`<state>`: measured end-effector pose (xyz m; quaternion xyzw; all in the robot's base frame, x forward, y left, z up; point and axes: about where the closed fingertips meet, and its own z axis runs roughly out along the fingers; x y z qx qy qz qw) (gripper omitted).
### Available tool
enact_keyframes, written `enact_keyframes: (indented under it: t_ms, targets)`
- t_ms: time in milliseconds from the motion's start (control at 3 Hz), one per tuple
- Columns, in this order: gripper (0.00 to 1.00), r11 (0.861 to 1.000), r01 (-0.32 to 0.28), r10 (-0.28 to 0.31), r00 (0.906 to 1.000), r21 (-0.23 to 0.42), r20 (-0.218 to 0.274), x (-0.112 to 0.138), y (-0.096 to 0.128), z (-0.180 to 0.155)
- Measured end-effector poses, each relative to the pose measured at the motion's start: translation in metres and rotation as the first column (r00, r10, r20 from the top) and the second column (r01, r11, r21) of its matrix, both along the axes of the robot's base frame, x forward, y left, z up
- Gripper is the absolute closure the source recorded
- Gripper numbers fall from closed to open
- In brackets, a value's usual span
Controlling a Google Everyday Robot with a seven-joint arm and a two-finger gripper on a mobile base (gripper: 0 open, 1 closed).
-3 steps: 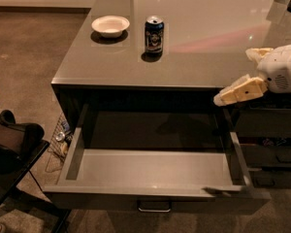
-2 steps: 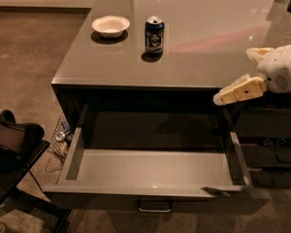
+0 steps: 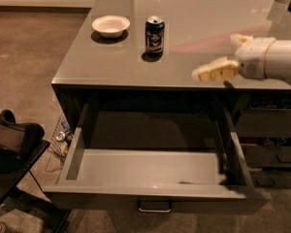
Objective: Place pepsi can into top drawer
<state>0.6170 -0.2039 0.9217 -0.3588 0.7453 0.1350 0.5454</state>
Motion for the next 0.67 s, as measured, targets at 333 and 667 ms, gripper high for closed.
enact_keyframes:
  t_ms: [333,667]
  targets:
    - [0.0,0.988,-0.037,0.019,0.9932,0.149,0.115,0.096,0.027,0.021]
    - [0.0,0.978,-0.076,0.05,0.9894,0.194,0.136,0.151,0.055,0.036]
